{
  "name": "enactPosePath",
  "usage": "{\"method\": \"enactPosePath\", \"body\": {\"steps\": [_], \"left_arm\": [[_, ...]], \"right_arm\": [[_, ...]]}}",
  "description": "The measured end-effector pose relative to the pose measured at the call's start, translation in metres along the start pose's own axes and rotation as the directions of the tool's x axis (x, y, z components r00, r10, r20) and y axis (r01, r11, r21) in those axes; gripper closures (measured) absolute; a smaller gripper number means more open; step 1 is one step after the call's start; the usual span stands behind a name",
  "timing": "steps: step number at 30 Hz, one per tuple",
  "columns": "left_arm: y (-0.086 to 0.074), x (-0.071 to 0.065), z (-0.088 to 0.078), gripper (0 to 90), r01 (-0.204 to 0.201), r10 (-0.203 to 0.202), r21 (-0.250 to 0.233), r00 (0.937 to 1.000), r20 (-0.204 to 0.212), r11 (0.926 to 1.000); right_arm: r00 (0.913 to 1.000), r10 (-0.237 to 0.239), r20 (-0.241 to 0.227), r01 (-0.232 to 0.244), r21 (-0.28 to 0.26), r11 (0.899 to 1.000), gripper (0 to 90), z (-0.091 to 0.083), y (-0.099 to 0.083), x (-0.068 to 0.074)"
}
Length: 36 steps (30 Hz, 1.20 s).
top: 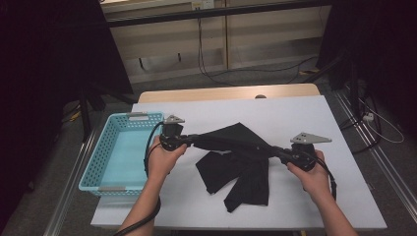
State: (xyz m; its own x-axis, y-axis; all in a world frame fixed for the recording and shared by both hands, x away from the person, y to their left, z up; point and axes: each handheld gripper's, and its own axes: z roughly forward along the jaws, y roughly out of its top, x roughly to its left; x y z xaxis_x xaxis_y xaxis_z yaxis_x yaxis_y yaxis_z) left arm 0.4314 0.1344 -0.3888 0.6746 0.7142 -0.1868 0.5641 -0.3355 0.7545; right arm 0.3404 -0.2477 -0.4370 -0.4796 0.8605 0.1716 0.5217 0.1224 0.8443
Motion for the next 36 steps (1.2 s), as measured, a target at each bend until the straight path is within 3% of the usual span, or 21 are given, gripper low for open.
{"method": "enactPosePath", "body": {"steps": [6,13,16,17,20,27,30,33,36], "left_arm": [[0.003,0.001,-0.012,88.2,0.004,-0.003,-0.028,0.9999,0.010,0.9996],[-0.011,-0.001,-0.002,86.4,0.007,-0.006,-0.015,0.9980,0.063,0.9999],[-0.017,-0.003,0.004,82.4,0.000,0.000,-0.005,0.9983,0.059,1.0000],[-0.023,-0.004,0.007,81.4,0.016,-0.015,-0.006,0.9972,0.074,0.9999],[-0.030,-0.005,0.008,66.7,0.022,-0.021,-0.023,0.9970,0.075,0.9995],[-0.040,-0.010,0.010,35.1,-0.042,0.044,-0.033,0.9967,0.068,0.9986],[-0.044,-0.010,0.012,30.5,-0.054,0.056,-0.031,0.9962,0.066,0.9980],[-0.053,-0.008,0.017,24.8,-0.078,0.078,-0.005,0.9962,0.038,0.9970],[-0.057,-0.008,0.018,21.2,-0.077,0.077,-0.003,0.9957,0.052,0.9970]], "right_arm": [[0.9997,-0.022,0.007,0.023,-0.066,0.998,86.2,-0.010,0.013,0.002],[0.9991,-0.027,0.032,0.028,-0.044,0.999,86.2,-0.007,0.010,0.001],[0.9991,-0.019,0.038,0.020,-0.030,0.999,86.2,-0.006,0.007,-0.002],[0.9991,-0.018,0.039,0.019,-0.020,1.000,86.2,-0.006,0.005,-0.004],[0.9989,-0.010,0.046,0.009,0.011,1.000,86.2,-0.003,-0.002,-0.007],[0.9982,-0.002,0.060,0.002,0.010,1.000,86.2,-0.004,-0.004,-0.010],[0.9978,0.000,0.066,-0.001,0.010,1.000,86.1,-0.003,-0.004,-0.012],[0.9971,0.005,0.075,-0.006,0.011,1.000,86.2,-0.003,-0.004,-0.014],[0.9970,0.011,0.076,-0.012,0.006,1.000,86.2,-0.005,-0.005,-0.015]]}}
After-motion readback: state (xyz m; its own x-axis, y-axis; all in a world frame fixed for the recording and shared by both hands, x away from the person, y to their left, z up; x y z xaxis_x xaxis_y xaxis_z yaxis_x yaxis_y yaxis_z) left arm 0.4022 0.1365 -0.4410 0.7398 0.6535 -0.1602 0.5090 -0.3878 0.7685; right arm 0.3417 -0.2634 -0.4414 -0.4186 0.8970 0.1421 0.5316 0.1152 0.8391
